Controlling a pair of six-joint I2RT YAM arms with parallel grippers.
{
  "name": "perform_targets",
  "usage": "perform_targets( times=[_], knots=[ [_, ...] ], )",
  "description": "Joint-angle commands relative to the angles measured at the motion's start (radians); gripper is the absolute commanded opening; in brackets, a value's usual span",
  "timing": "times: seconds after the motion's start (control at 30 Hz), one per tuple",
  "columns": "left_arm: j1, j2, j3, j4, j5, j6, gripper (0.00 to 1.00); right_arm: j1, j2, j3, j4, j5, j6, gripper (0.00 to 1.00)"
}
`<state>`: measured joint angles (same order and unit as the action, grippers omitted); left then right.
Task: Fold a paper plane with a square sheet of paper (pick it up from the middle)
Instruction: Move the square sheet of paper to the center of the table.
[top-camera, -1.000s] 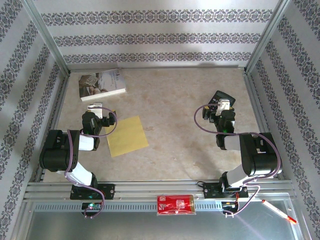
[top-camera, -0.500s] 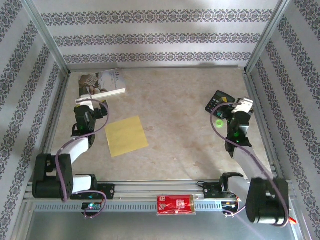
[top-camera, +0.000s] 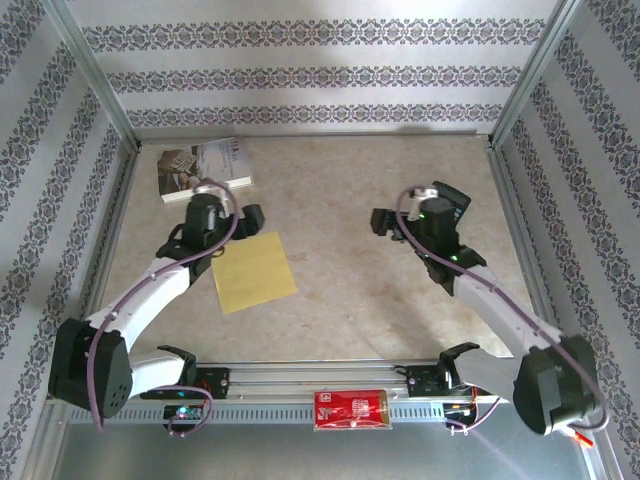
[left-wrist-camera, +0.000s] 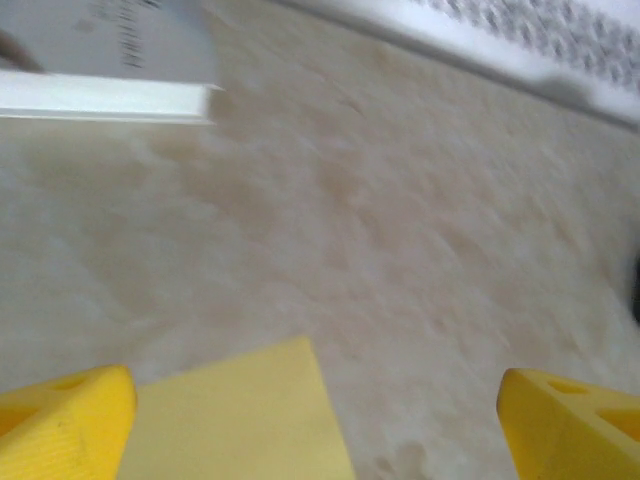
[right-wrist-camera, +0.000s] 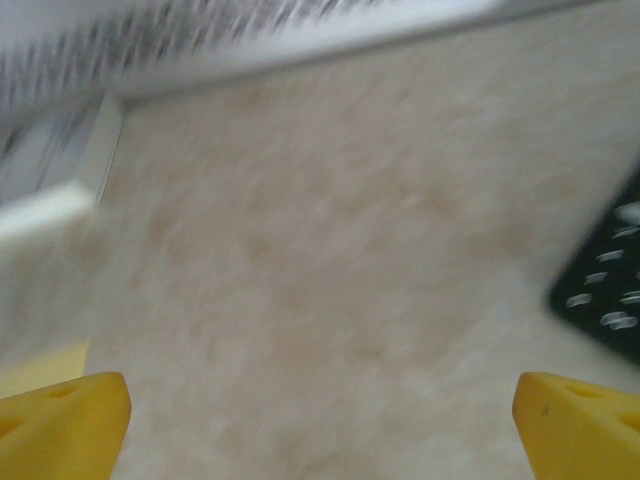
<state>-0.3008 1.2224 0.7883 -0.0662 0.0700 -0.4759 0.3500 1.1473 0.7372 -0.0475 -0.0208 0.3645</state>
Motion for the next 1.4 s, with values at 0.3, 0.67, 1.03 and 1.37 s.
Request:
perform_targets(
  times=[0.3,0.67,1.03,1.37],
  knots=[
    [-0.218,0.212,0.179,-0.637,-0.212,0.047,0.9,0.144,0.146,0.129,-0.23,-0.052,-0.082,0.98],
    [-0.302,0.311,0.091,-0.463,0.043,-0.094,0.82,0.144,0.225,0.137,-0.185,-0.107,-0.055,0.98],
    [-0.392,0.437,0.091,-0.276,0.107,-0.189,0.71,0.114,0.163,0.075,-0.188,-0.109,-0.052,0.98],
    [-0.466,0.644,0.378,-0.091,0.205,-0.259,0.71,-0.007,0.096,0.022,-0.184,-0.128,-0.003,0.98]
  ],
)
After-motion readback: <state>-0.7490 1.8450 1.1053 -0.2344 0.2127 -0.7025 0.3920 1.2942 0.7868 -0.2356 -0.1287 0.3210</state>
